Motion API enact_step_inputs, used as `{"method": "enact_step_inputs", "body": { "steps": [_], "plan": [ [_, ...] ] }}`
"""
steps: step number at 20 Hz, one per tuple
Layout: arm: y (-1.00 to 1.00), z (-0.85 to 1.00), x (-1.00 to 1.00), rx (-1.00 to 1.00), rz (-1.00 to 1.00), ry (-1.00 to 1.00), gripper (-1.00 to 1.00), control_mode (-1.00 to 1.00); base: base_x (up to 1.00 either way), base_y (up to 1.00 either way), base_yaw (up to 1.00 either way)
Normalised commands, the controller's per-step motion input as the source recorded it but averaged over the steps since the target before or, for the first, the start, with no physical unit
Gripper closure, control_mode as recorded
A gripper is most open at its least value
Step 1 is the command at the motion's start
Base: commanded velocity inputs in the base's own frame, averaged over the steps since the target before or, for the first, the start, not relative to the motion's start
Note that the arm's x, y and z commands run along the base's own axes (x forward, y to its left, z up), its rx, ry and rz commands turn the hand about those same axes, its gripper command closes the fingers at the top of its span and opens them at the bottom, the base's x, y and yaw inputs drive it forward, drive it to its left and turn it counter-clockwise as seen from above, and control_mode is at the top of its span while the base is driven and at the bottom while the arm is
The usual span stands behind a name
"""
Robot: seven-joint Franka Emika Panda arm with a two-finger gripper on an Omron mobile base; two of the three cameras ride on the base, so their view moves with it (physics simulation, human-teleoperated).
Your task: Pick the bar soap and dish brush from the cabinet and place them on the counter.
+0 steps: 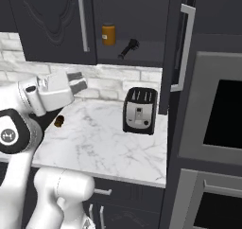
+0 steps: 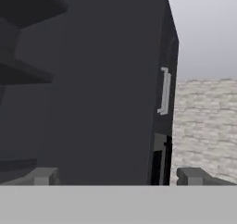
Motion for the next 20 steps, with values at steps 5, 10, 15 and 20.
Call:
{"method": "enact_step_inputs", "body": {
  "steps": [5, 10, 15, 20],
  "plan": [
    [0.36, 0.0, 0.07, 0.0, 0.24, 0.0, -1.0, -1.0, 0.0, 0.0, 0.0],
    [0.23, 0.2, 0.14, 0.0, 0.19, -0.01, -1.0, -1.0, 0.0, 0.0, 0.0],
    [0.17, 0.2, 0.13, 0.0, 0.17, -0.02, -1.0, -1.0, 0.0, 0.0, 0.0],
    [0.14, 0.07, 0.05, 0.0, 0.19, -0.02, -1.0, -1.0, 0.0, 0.0, 0.0]
  ]
}}
